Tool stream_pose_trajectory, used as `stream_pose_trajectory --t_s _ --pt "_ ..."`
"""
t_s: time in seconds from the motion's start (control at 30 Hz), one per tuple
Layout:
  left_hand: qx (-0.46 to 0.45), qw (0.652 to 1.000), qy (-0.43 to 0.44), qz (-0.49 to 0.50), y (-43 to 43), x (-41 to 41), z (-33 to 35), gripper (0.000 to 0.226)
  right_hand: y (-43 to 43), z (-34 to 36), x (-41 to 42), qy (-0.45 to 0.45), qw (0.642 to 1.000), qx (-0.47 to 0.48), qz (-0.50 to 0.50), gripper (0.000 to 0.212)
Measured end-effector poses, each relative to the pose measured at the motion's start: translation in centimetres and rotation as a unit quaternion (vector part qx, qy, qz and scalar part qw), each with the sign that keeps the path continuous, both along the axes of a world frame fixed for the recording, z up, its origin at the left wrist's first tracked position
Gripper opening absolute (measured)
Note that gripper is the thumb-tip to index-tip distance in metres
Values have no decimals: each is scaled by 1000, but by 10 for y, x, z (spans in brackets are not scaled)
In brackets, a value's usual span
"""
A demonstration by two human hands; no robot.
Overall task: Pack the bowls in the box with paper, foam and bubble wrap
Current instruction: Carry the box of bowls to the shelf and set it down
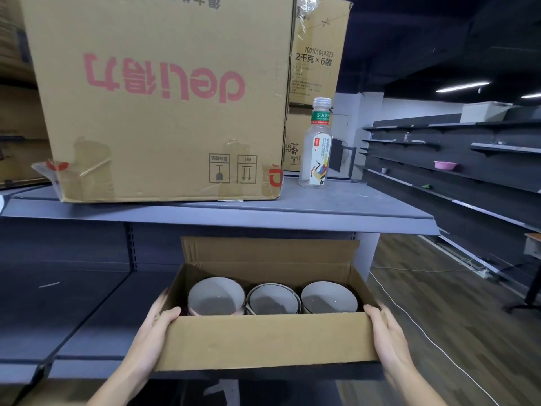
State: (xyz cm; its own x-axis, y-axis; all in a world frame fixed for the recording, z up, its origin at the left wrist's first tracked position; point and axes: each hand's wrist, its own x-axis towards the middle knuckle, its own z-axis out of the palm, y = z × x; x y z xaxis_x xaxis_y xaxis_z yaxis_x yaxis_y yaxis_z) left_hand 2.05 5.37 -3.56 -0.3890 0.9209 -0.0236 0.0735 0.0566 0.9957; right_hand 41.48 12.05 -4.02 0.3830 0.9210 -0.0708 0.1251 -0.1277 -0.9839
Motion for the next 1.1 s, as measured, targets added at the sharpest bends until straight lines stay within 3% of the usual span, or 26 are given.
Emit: stream_pose_trajectory --t_s 0.33,0.6,1.1 --pt "11 999 -8 35 -54 -2 5 37 -36 19 -3 -6 999 12 35 41" --pt "22 996 -22 81 -115 -24 1 37 -75 21 -26 1 998 11 59 46" --pt "51 997 -17 59 -239 -57 0 39 -208 21 -58 -25 997 42 66 40"
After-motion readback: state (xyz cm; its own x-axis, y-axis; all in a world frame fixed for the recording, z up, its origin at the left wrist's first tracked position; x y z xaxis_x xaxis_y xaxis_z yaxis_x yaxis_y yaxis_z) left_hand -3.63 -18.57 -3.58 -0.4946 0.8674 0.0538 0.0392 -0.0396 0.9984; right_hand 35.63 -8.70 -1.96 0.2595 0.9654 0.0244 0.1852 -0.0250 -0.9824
